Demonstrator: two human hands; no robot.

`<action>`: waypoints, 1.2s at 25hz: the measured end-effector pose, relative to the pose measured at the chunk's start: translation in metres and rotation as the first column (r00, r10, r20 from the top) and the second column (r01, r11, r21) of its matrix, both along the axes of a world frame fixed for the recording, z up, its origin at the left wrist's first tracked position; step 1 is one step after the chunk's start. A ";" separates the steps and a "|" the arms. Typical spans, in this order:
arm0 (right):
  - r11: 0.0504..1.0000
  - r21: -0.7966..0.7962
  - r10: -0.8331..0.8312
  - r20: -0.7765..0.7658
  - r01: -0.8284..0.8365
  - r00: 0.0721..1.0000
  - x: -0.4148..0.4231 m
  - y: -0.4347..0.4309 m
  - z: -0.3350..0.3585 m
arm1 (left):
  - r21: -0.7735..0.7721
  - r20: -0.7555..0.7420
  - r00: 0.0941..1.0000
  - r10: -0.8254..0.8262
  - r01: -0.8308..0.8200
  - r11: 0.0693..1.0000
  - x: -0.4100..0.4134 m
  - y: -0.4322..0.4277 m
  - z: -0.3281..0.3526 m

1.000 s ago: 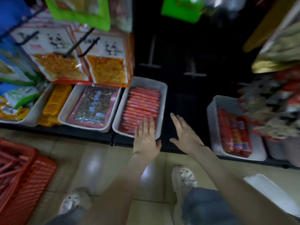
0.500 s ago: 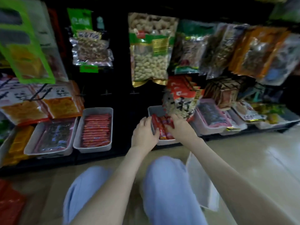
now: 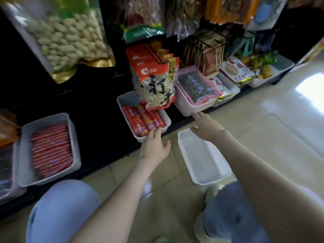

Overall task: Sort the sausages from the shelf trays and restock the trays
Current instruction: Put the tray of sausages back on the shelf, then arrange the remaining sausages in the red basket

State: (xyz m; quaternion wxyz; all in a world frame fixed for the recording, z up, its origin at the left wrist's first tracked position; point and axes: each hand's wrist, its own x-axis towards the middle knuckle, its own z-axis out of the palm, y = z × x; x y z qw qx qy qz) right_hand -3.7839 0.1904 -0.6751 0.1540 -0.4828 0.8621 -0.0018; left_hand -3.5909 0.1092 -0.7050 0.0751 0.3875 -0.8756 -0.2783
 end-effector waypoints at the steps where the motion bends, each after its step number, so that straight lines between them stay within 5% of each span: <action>1: 0.999 0.006 -0.046 0.022 0.045 0.999 -0.008 0.003 -0.018 | 0.039 0.025 1.000 -0.017 0.016 0.999 -0.016 0.003 -0.018; 7: 0.940 0.085 -0.342 0.209 0.331 0.916 -0.011 0.042 -0.161 | 0.140 0.196 0.939 -0.283 0.259 0.956 -0.094 0.034 -0.136; 12: 0.924 0.172 -0.372 0.196 0.342 0.907 0.000 0.076 -0.244 | 0.196 0.492 0.650 -0.579 0.566 0.801 -0.115 0.065 -0.235; 19: 0.891 0.160 -0.444 0.104 0.425 0.890 0.008 0.084 -0.268 | 0.082 0.574 0.755 -0.318 0.333 0.939 -0.040 0.049 -0.251; 22: 0.847 0.178 -0.531 0.336 0.502 0.778 0.017 0.077 -0.272 | 0.122 0.591 0.764 -0.258 0.231 0.965 -0.012 0.037 -0.254; 26: 0.905 0.196 -0.410 0.636 0.377 0.654 0.069 0.068 -0.280 | 0.214 0.568 0.798 -0.202 0.094 0.972 0.007 0.032 -0.257; 30: 0.969 0.119 -0.242 0.626 0.216 0.742 0.124 0.075 -0.291 | 0.115 0.621 0.783 -0.034 -0.049 0.992 0.047 0.023 -0.254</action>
